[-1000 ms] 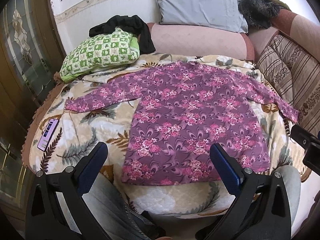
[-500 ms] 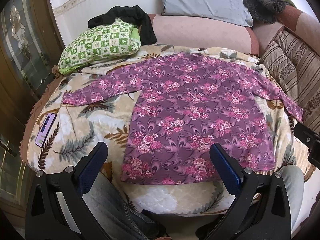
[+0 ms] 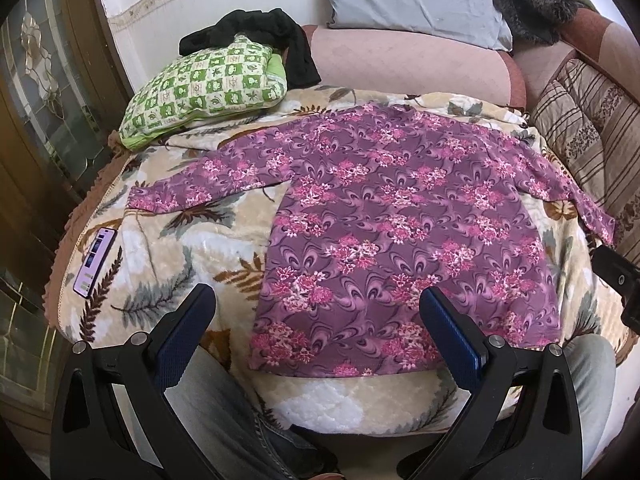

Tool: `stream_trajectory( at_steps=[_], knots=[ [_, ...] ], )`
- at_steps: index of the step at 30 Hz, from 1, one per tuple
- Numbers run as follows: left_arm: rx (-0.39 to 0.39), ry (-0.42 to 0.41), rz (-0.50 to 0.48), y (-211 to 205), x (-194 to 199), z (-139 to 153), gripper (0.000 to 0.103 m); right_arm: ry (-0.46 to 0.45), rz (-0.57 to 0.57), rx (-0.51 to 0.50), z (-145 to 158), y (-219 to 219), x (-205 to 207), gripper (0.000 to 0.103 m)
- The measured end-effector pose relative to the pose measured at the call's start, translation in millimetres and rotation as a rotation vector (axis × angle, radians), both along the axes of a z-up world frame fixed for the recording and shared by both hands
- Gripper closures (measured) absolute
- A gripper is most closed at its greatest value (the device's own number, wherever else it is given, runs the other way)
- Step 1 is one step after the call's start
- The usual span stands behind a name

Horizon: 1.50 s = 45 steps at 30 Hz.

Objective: Fold small clothes

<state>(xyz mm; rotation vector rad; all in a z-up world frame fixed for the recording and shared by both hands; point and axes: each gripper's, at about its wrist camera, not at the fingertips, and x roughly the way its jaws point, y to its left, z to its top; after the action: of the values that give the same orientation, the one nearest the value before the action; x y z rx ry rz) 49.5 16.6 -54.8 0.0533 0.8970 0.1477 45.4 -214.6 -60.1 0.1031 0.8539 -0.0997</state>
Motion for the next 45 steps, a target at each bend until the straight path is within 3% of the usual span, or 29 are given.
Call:
stream_trajectory(
  at_steps=[23,37,45],
  knots=[
    [0.003,0.031,-0.014,-2,30,-8,0.0,0.012,-0.006,0.026,-8,-14,29,0.001],
    [-0.004,0.035,-0.078,-32,67,-11,0.0,-0.002,-0.031,0.05,-11,-35,60,0.002],
    [-0.08,0.068,-0.126,-55,110,-27,0.0,-0.03,-0.077,0.212,-35,-100,108,0.003]
  ],
)
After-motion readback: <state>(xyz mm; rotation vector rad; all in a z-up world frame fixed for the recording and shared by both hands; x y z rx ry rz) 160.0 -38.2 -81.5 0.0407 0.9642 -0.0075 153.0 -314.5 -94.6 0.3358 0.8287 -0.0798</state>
